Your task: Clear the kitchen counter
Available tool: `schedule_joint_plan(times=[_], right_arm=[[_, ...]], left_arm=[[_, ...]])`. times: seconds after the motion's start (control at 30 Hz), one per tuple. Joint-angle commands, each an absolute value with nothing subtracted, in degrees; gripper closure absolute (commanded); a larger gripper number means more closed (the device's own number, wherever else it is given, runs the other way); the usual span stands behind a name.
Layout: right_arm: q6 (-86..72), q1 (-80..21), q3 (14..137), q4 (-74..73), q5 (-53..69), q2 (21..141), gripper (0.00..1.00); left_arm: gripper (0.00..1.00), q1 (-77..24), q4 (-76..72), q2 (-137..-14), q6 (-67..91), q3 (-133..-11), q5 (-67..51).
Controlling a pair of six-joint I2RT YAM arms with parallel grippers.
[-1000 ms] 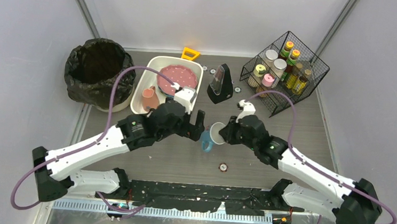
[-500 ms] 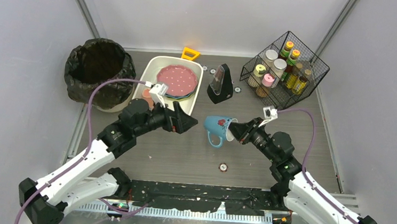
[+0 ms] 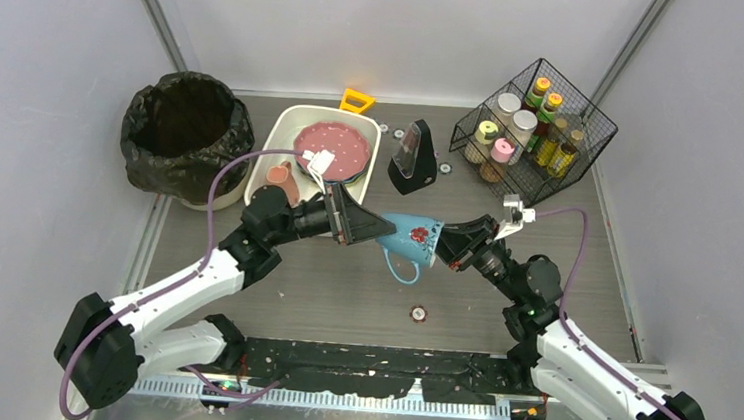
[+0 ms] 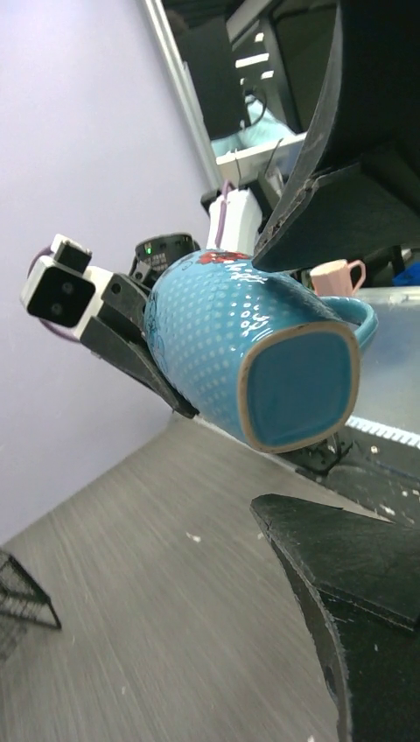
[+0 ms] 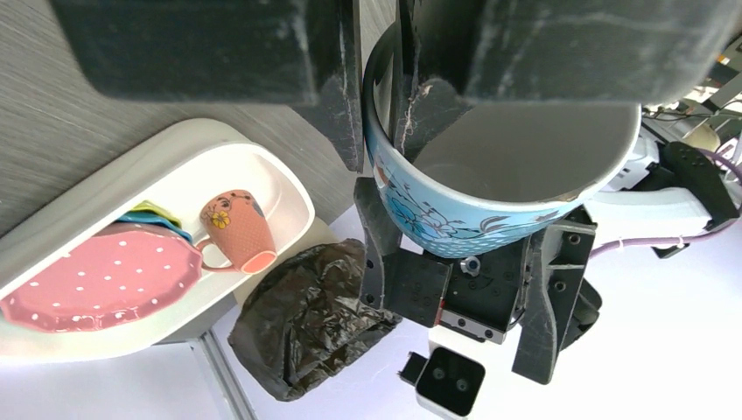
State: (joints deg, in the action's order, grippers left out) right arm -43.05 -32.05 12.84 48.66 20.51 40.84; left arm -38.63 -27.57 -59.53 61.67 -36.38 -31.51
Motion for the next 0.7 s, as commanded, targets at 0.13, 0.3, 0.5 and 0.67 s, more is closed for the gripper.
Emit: schedule_joint_plan(times=[0.13,0.3,0.5,0.67], right_arm=[[-44.74,-31.9,14.49,60.66,21.2,41.77,0.95],[-44.28,-31.89,14.19,62.7,20.01,42.49,0.94],[-43.66,-31.91,14.82,62.85,19.91,43.64,0.95],[-43.97,-31.9,14.78,63.74,20.25,45.66,0.94]], left_arm=[[0.0,-41.33,-38.26,-61.62,66.65,-39.47,-36.5],[0.01,-42.23,-38.49,-63.41,67.06,-40.66,-37.5],[0.06,-42.6,-38.46,-64.19,66.36,-41.24,-37.7],[0.35,-42.58,-38.77,-64.23,64.85,-40.88,-37.73]])
